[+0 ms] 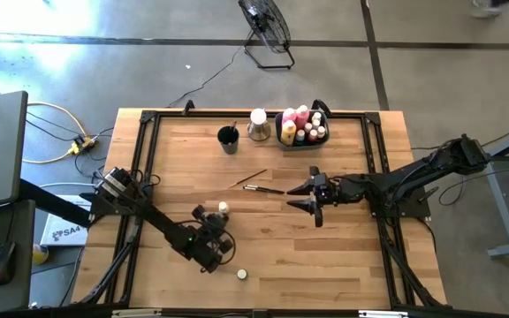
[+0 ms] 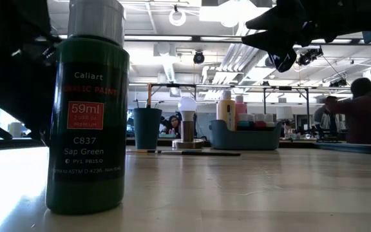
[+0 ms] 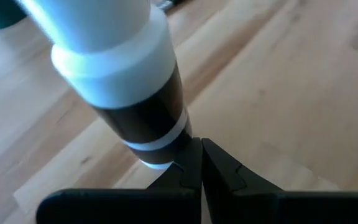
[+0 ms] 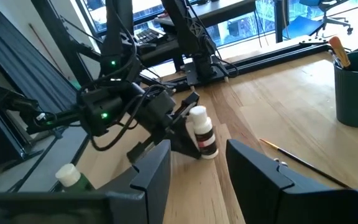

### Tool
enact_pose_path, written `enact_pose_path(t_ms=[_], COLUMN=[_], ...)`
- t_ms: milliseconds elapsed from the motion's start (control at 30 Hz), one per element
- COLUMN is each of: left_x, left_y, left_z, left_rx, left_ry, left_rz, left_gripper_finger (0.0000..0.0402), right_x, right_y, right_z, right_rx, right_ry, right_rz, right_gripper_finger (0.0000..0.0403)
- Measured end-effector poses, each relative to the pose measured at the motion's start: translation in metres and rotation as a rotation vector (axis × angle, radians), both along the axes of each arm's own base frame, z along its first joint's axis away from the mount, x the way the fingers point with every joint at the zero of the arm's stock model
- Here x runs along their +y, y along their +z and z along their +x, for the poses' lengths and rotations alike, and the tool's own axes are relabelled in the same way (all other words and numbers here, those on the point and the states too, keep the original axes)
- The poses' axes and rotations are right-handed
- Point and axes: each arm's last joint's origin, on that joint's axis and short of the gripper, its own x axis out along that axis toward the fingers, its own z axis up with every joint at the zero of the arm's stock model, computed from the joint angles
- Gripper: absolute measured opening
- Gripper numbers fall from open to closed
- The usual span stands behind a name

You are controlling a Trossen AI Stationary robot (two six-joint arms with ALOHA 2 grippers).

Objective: Pick & Place Paint Supplies
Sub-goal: Move the small white paint bottle to the center of the table, then move the small green paint bottle to the center of the table

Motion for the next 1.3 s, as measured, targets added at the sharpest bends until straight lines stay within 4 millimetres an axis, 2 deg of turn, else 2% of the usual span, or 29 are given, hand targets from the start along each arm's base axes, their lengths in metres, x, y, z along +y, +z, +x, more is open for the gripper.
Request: enact_pose_path(t_ms=[233,600,933,1300], left_x=[0.008,0.001,-0.04,-0.1], left_y=[-0.011,-0.008,0.005,0.033], left_z=[-0.011,-0.005,-0.012,-0.019], left_rx=[-0.083,-0.116,-0.152,-0.064], left_ry=[0.066,0.012,-0.098,-0.349], left_rz=[-0.01,-0.054,-0.147,-0.398], left_gripper_finger=[0.0,0.0,0.0,0.0], right_x=[0.0,0.0,0.0,0.0], right_y=[0.0,0.0,-0.001,-0.001], right_z=[0.0,0.0,0.0,0.0], right_rx=[0.0,0.002,0.015,0.015], right_ry=[0.0,-0.004,-0.005,-0.005], right_rz=[0.0,0.026,0.026,0.027], right_gripper_finger=[0.0149,0.0149,0.0149,0.0149])
